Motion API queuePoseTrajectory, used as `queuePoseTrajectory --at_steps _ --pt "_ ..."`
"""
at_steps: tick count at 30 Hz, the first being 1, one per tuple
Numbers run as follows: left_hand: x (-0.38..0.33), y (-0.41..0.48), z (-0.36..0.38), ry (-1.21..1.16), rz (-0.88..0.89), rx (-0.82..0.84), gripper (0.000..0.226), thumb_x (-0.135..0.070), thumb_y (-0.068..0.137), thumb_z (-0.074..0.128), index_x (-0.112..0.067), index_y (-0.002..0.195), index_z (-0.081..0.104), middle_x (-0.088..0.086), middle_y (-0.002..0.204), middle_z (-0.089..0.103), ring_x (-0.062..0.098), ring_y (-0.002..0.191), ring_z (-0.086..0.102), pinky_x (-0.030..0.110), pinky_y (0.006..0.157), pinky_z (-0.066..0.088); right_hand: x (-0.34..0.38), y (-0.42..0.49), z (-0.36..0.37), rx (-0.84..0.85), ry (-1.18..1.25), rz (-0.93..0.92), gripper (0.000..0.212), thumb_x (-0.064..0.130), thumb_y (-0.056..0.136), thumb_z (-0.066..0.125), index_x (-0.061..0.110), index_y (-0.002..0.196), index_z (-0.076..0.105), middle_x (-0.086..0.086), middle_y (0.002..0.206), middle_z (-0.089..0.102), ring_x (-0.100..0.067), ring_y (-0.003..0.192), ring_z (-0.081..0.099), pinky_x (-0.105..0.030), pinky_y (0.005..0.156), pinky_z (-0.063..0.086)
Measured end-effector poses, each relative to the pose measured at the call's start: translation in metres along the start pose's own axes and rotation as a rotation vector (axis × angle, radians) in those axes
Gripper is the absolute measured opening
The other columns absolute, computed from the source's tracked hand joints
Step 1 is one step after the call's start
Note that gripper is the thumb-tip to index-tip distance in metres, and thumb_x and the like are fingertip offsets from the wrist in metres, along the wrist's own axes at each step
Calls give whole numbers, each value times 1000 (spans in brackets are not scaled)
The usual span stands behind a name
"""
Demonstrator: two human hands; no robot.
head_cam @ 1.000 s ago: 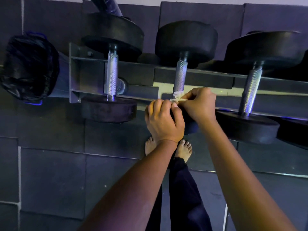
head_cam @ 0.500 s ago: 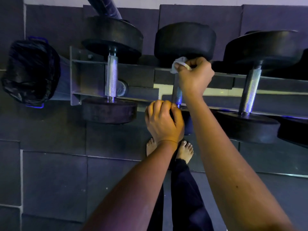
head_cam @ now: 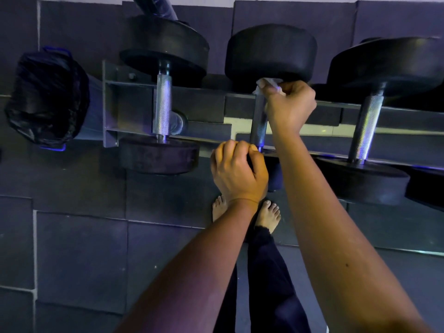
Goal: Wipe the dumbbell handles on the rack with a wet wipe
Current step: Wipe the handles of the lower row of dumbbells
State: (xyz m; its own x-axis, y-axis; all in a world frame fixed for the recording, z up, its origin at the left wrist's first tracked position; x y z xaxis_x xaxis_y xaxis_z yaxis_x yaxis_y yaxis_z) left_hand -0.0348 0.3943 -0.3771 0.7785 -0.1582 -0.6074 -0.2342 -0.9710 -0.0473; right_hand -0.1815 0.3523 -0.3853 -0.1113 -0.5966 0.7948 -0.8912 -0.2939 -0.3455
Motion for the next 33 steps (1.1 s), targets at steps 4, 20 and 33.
queuePoseTrajectory --at_steps 4,20,33 --pt "0 0 0 -2 3 2 26 -26 86 45 -13 71 62 4 78 59 26 86 55 40 75 46 1 2 -1 -15 19 30 20 28 75 79 12 73 67 4 69 67 -12 67 66 -32 72 57" --pt "-2 -2 -2 -1 4 -6 24 -26 87 46 -13 78 64 2 83 59 24 89 54 37 77 42 -32 -29 -21 394 -479 -31 12 14 73 74 10 67 64 -8 75 65 -16 63 55 -16 46 35" --pt "-3 -2 -3 11 7 -10 27 -28 88 45 -14 76 64 1 82 59 23 88 54 35 76 41 -27 -33 -33 481 -447 -99 14 13 69 81 13 69 66 -2 73 63 -14 72 57 -13 53 42"
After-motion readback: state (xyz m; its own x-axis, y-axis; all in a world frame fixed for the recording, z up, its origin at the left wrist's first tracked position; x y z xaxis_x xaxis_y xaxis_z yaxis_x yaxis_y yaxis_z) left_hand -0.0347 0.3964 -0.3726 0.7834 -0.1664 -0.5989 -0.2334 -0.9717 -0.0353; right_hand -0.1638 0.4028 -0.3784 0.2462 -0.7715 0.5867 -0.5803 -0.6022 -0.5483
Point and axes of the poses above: each hand's wrist, its own y-axis towards the middle knuckle, its own z-axis out of the palm, x = y × z, the point moved 3 cm from there along y, towards the middle knuckle
